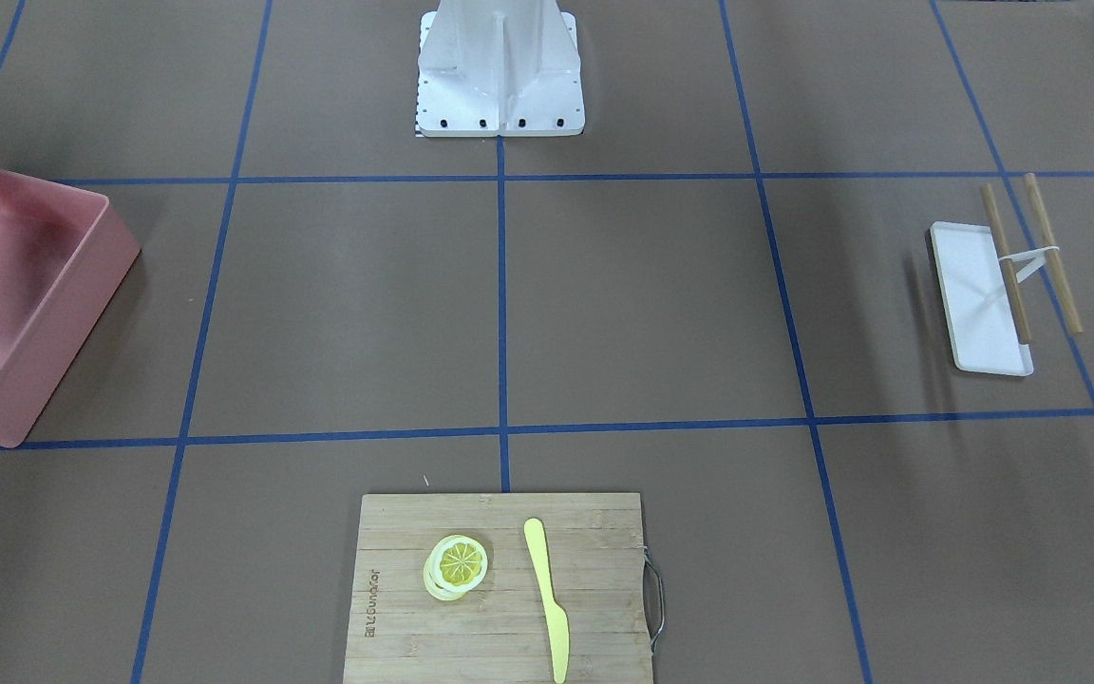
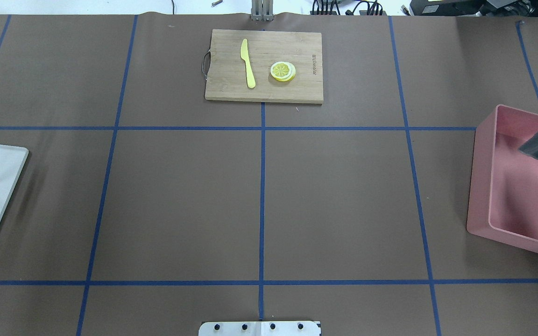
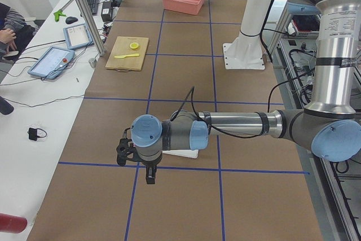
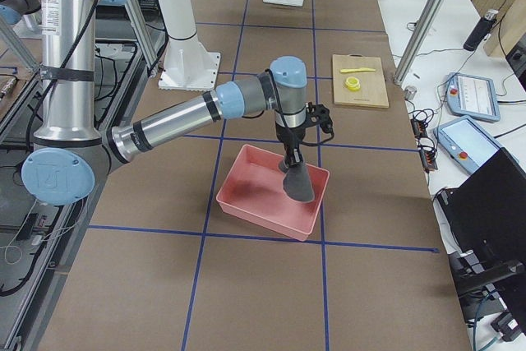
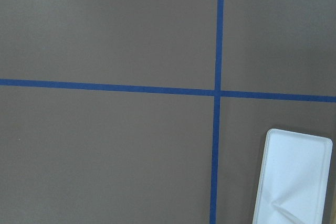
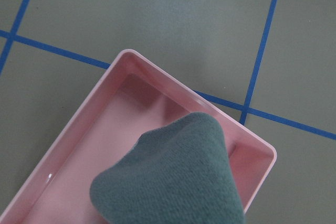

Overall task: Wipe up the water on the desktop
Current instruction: 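Open the right gripper to drop the cloth into the pink bin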

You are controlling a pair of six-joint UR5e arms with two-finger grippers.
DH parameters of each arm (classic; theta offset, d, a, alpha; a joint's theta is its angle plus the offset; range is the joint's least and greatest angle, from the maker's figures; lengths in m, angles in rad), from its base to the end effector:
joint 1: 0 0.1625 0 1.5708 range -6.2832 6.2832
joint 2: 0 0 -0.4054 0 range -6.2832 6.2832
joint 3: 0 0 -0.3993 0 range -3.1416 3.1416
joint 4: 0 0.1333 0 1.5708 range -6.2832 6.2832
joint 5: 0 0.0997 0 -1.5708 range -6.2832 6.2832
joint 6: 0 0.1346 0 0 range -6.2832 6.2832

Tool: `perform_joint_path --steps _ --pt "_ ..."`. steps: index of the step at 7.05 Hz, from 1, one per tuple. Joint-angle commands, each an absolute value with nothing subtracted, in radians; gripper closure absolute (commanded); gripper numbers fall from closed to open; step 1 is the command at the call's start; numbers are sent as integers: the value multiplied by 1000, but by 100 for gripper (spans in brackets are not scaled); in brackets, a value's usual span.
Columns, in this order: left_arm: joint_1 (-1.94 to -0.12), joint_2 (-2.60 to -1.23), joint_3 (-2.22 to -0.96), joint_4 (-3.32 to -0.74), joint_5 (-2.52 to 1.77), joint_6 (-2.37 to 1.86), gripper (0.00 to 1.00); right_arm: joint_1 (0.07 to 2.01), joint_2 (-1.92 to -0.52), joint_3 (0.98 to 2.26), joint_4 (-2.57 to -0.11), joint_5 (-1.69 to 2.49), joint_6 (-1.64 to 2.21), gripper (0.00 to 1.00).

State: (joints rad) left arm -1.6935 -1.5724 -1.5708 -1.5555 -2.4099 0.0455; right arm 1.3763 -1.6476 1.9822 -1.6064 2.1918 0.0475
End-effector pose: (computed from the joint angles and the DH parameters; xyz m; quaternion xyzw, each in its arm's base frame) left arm -0.0939 -0.4906 0.6585 0.0280 0.4064 -0.0380 0.9125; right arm -0.0376 -0.4753 0.5108 0.1043 -0.3170 -0.1145 0.9357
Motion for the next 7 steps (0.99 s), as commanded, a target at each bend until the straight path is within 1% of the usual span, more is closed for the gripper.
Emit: perform_joint_path --steps 1,4,5,6,7 --pt "-1694 -1572 -1571 -1555 -2410 44 2 1374 -1652 1843 -1387 2218 55 0" --pt "-1694 -1571 -1571 -1555 -2410 44 2 1374 -1632 1883 -1390 2279 106 0" --pt "-1694 -1571 -1571 -1554 -2410 44 2 1374 -1638 1878 -1390 2292 106 0" --pt "-1694 -1571 -1572 -1555 -2410 44 2 1381 -1661 1861 -1387 2286 101 0" --pt "-1694 -1571 -1572 -1554 -2411 44 2 1399 -1725 1858 -1379 2267 92 0"
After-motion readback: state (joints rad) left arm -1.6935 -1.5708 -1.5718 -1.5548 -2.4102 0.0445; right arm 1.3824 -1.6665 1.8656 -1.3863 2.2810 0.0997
